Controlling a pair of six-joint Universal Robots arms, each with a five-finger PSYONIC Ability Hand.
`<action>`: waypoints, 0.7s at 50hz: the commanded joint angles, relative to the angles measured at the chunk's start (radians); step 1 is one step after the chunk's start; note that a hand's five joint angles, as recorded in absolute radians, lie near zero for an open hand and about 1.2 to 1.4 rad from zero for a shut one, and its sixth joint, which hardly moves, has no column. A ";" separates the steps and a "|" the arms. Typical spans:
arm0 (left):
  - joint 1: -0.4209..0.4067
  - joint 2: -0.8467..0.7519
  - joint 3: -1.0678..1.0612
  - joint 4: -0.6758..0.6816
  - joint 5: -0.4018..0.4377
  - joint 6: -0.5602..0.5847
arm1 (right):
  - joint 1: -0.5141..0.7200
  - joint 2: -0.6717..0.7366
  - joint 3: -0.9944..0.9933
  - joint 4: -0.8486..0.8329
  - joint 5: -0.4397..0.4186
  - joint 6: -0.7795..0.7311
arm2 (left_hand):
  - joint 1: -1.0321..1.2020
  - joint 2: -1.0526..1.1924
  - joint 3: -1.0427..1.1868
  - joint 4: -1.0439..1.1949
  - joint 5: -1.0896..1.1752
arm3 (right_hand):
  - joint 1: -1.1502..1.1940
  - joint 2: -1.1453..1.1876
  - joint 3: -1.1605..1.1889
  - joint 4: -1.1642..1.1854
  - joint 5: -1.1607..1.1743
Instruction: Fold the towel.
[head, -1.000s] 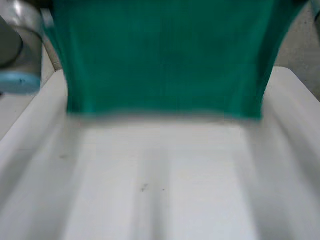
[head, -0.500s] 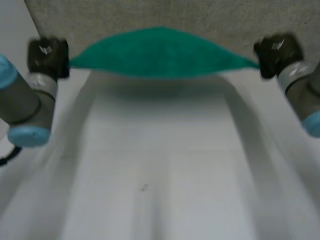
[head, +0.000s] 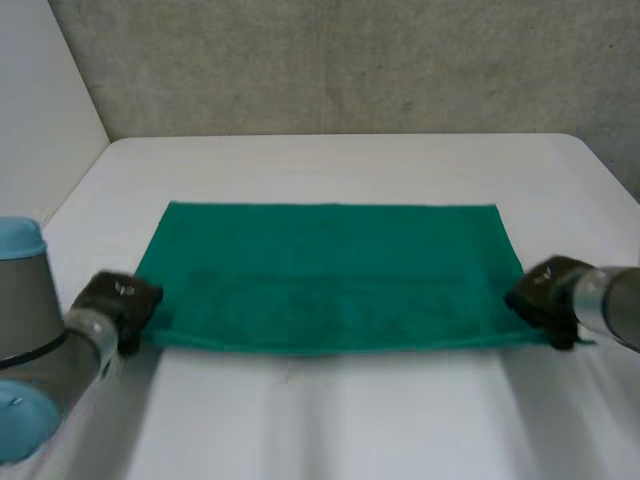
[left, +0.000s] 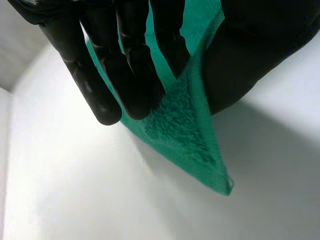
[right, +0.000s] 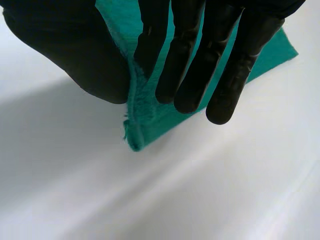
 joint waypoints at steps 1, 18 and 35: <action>-0.009 0.168 -0.072 -0.243 0.014 0.070 | -0.037 -0.161 0.180 0.024 0.009 -0.149 | 0.250 0.198 0.201 0.202 0.256 | 0.415 0.220 0.210 0.204 0.230; -0.038 -0.275 0.371 0.248 0.005 0.020 | 0.030 0.306 -0.361 -0.289 0.002 0.009 | 0.250 0.198 0.201 0.202 0.256 | 0.415 0.220 0.210 0.204 0.230; -0.050 -0.661 0.773 0.405 0.042 0.027 | 0.070 0.727 -0.855 -0.471 0.029 0.007 | -0.632 -0.685 -0.681 -0.681 -0.626 | -0.607 -0.801 -0.812 -0.818 -0.792</action>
